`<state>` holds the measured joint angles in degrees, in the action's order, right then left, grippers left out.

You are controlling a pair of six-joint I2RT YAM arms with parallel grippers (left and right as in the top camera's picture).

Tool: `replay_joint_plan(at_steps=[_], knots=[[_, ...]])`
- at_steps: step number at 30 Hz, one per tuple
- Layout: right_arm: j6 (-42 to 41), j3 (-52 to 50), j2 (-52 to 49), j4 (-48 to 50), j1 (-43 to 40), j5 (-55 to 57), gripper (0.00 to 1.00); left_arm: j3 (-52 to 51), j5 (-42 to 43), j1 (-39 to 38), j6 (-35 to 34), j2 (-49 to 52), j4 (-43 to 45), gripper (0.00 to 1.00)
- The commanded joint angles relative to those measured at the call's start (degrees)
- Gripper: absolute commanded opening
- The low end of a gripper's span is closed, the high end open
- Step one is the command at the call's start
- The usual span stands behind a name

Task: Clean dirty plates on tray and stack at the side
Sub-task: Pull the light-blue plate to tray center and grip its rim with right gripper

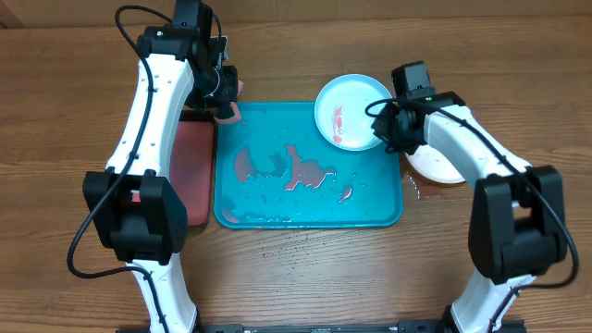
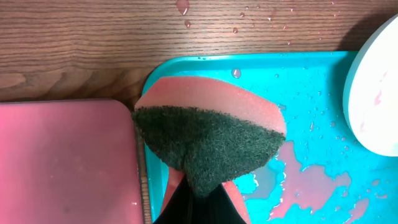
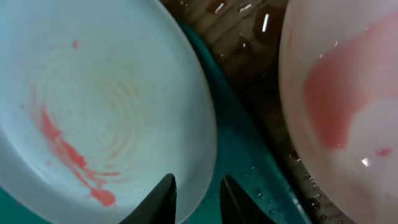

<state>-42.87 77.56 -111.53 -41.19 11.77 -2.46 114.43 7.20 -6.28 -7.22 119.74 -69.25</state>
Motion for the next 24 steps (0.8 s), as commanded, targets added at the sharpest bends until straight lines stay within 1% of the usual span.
replay_joint_plan(at_steps=[1, 6, 8, 12, 16, 19, 24], knots=[[-0.7, -0.5, -2.0, 0.5, 0.1, 0.6, 0.25, 1.0, -0.3, -0.2, -0.7, 0.0, 0.1, 0.04], [0.2, -0.5, -2.5, 1.4, 0.1, 0.2, 0.25, 1.0, -0.4, -0.2, -0.7, 0.0, 0.2, 0.04], [2.0, -0.5, -3.2, 1.8, 0.2, -1.5, 0.24, 1.0, -0.3, -0.3, -0.7, 0.0, 0.3, 0.04], [5.7, -0.5, -3.8, -0.1, 0.2, -6.7, 0.11, 1.0, -0.3, -0.5, -0.7, 0.0, 0.2, 0.04], [9.3, -0.3, -3.8, -4.2, 1.5, -12.3, 0.04, 1.0, -0.3, -0.5, -0.7, 0.0, 0.3, 0.04], [11.7, -0.3, -3.8, -7.4, 4.7, -14.4, 0.04, 1.0, -0.3, -0.5, -0.7, 0.0, 0.3, 0.04], [11.9, 2.3, -3.8, -10.6, 11.8, -14.4, 0.05, 1.0, -0.3, -0.5, -0.7, 0.0, 0.3, 0.04]])
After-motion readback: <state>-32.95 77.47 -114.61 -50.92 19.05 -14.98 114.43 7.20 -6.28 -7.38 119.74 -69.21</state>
